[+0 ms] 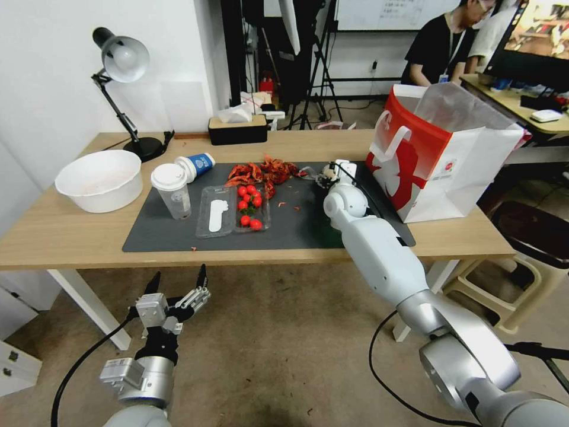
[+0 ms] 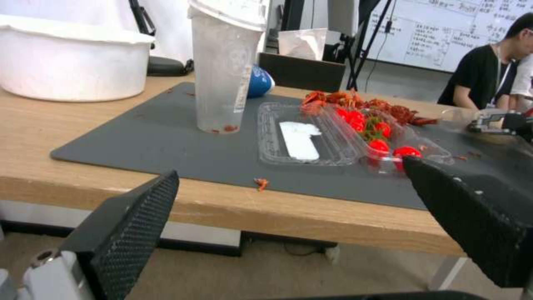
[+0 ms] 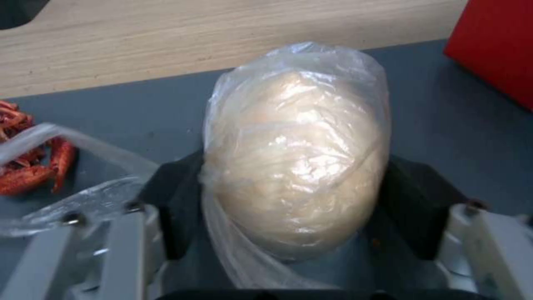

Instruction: Pick up the trash from the table and place it into the takeout bag.

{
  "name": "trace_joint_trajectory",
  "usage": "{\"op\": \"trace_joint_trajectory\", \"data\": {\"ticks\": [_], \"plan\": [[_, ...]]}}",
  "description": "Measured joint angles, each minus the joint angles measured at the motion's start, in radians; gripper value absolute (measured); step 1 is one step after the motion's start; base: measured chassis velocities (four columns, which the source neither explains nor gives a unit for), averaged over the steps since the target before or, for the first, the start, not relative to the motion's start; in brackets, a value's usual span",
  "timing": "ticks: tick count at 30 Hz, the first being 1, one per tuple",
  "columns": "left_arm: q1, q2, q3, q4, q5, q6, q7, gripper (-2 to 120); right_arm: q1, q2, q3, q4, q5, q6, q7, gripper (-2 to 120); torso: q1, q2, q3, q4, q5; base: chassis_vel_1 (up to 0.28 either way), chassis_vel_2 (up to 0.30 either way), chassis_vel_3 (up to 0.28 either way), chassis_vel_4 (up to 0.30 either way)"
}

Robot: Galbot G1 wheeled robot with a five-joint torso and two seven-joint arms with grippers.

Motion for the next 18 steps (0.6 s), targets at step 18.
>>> {"op": "trace_joint_trajectory", "data": {"ticks": [18], "plan": [[0.01, -0.004, 0.006, -0.012, 0.009, -0.019, -0.005, 100, -0.183, -0.235, -0.047, 0.447, -0.145, 0.044, -0.098, 15, 0.0, 0.0, 0.0, 0.0, 0.0001, 0.0, 0.0, 0.0, 0.0]]}}
